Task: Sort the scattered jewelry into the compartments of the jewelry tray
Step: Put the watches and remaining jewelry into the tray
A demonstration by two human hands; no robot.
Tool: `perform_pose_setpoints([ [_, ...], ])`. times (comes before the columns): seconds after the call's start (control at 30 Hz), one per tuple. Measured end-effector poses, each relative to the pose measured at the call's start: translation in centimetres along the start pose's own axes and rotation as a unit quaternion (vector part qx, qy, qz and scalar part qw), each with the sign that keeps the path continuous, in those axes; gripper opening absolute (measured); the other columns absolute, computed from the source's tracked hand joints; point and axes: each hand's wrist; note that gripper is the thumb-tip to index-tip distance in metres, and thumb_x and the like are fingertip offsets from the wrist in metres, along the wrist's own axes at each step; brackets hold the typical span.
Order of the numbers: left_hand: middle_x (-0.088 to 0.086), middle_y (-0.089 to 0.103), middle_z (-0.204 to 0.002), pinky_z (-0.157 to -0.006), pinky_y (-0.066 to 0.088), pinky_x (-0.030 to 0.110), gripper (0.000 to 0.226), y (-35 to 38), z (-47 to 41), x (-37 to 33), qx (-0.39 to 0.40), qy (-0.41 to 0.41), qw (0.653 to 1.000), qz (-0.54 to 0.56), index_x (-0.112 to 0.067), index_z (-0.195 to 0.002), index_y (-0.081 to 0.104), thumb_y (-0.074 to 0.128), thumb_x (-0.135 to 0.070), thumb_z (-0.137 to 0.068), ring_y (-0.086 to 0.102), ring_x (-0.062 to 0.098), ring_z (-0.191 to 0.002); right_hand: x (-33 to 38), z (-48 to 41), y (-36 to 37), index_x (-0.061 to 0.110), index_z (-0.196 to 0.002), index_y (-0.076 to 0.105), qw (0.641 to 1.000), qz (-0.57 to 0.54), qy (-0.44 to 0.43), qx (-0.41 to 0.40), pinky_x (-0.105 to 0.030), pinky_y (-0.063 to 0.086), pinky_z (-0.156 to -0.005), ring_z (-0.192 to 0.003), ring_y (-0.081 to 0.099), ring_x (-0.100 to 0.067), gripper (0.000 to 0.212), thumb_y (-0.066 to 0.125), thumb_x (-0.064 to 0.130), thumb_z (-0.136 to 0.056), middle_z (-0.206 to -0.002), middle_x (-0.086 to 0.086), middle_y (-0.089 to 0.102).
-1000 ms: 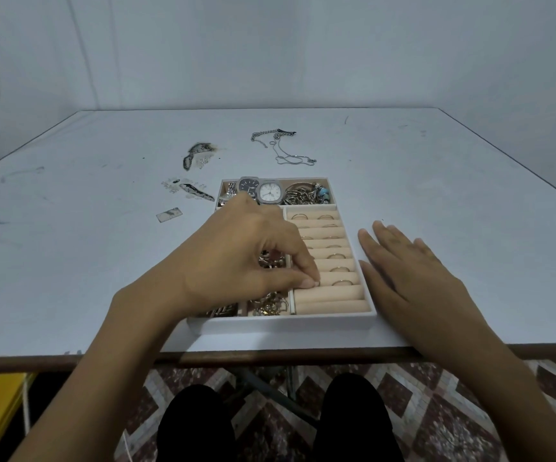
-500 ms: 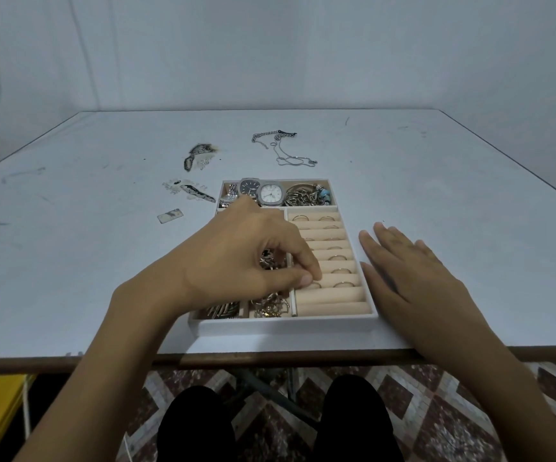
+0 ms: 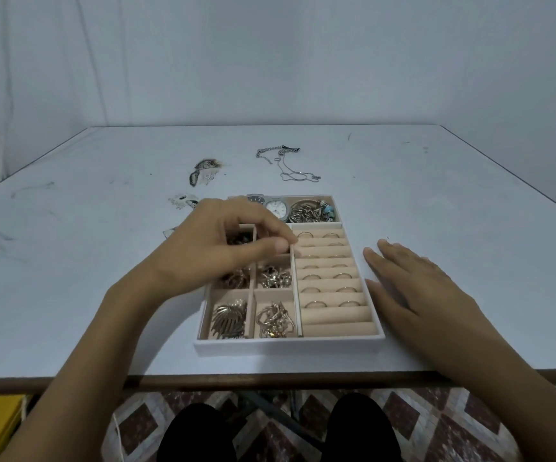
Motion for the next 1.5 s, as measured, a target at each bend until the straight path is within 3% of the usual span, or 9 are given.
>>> perform_pose_setpoints([
  [0.2, -0.002, 0.074, -0.093, -0.081, 0.046, 0.02, 0.013, -2.8, -3.3, 3.4, -0.086, -0.092, 0.991, 0.053, -0.017, -0.097, 0.073, 0.065, -0.014, -0.087, 0.065, 0.004, -0.088, -1.3, -4.0, -3.2, 0.034, -0.114, 0.065, 0.995, -0.091, -0.014, -0.048, -0.035, 0.047, -0.089, -0.101, 0.058, -0.011, 0.026, 0.049, 0.033, -0.094, -0.114, 0.012, 0.065],
  [0.3, -0.004, 0.071, -0.092, -0.076, 0.045, 0.009, 0.019, -3.4, -5.6, 6.3, -0.113, -0.125, 0.984, 0.055, -0.019, -0.098, 0.07, 0.059, -0.005, -0.09, 0.063, -0.005, -0.084, -1.9, -8.8, -4.7, 0.03, -0.099, 0.07, 0.991, -0.131, -0.007, -0.024, -0.032, 0.05, -0.076, -0.079, 0.064, -0.013, 0.014, 0.06, 0.028, -0.09, -0.09, 0.008, 0.069],
  [0.4, -0.001, 0.067, -0.108, -0.096, 0.047, 0.028, 0.022, -3.4, -7.5, 10.3, -0.124, -0.166, 0.977, -0.042, -0.019, -0.103, 0.068, 0.058, -0.005, -0.09, 0.061, 0.007, -0.099, -2.0, -13.9, -5.2, 0.019, -0.096, 0.07, 0.991, -0.133, -0.002, 0.001, -0.026, 0.049, -0.063, -0.066, 0.065, -0.017, 0.011, 0.064, 0.019, -0.087, -0.083, 0.0, 0.071],
  [0.5, 0.001, 0.057, -0.129, -0.103, 0.038, 0.037, 0.029, -3.0, -8.1, 13.0, -0.082, -0.179, 0.965, -0.171, -0.022, -0.117, 0.063, 0.05, -0.027, -0.093, 0.051, 0.019, -0.122, -1.8, -18.6, -4.4, 0.014, -0.1, 0.069, 0.992, -0.123, 0.013, -0.003, -0.03, 0.055, -0.063, -0.068, 0.066, -0.023, 0.016, 0.065, 0.017, -0.085, -0.092, -0.011, 0.071],
  [0.67, 0.002, 0.047, -0.144, -0.112, 0.028, 0.043, 0.06, -2.7, -8.2, 13.9, -0.021, -0.152, 0.959, -0.24, -0.02, -0.135, 0.051, 0.025, -0.047, -0.088, 0.036, 0.019, -0.137, -0.8, -23.5, -3.2, 0.021, -0.117, 0.065, 0.993, -0.103, 0.031, -0.042, -0.039, 0.049, -0.091, -0.104, 0.062, -0.028, 0.038, 0.072, 0.031, -0.081, -0.117, -0.007, 0.065],
  [0.87, 0.004, 0.042, -0.148, -0.114, 0.023, 0.047, 0.06, -2.7, -8.3, 14.8, -0.028, -0.148, 0.958, -0.245, -0.024, -0.137, 0.049, 0.024, -0.05, -0.089, 0.033, 0.018, -0.14, 0.3, -25.3, -2.8, 0.022, -0.076, 0.073, 0.991, -0.109, 0.031, -0.066, -0.027, 0.046, -0.071, -0.079, 0.061, -0.016, 0.012, 0.071, 0.011, -0.077, -0.067, 0.012, 0.062],
  [1.0, 0.003, 0.044, -0.146, -0.114, 0.024, 0.045, 0.057, -2.7, -8.3, 14.9, -0.038, -0.14, 0.961, -0.237, -0.023, -0.135, 0.051, 0.026, -0.048, -0.09, 0.036, 0.018, -0.138, -0.2, -26.2, -3.0, 0.015, -0.073, 0.065, 0.989, -0.139, 0.009, -0.04, -0.036, 0.053, -0.075, -0.078, 0.062, -0.019, 0.018, 0.057, 0.002, -0.08, -0.077, 0.005, 0.066],
  [1.2, -0.006, 0.059, -0.128, -0.106, 0.037, 0.031, 0.026, -2.8, -8.6, 13.7, -0.145, -0.162, 0.974, -0.062, -0.023, -0.119, 0.062, 0.054, -0.03, -0.096, 0.05, 0.006, -0.119, 1.6, -24.8, -5.9, 0.012, -0.086, 0.055, 0.894, -0.445, -0.051, -0.023, -0.027, 0.046, -0.056, -0.073, 0.058, -0.016, 0.011, 0.051, 0.009, -0.096, -0.095, -0.007, 0.065],
  [1.5, -0.012, 0.052, -0.136, -0.108, 0.033, 0.033, 0.061, -1.1, -13.4, 9.5, -0.142, -0.109, 0.979, 0.096, -0.028, -0.139, 0.039, 0.067, -0.037, -0.085, 0.044, 0.002, -0.127, 6.6, -22.1, -9.2, 0.009, -0.093, 0.052, 0.822, -0.546, -0.162, -0.02, -0.028, 0.053, -0.061, -0.077, 0.065, -0.02, 0.008, 0.046, 0.009, -0.099, -0.1, -0.015, 0.071],
])
Point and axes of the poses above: each hand's wrist, its own z-axis away from the middle knuckle, its own y-axis out of the palm, x = y × z
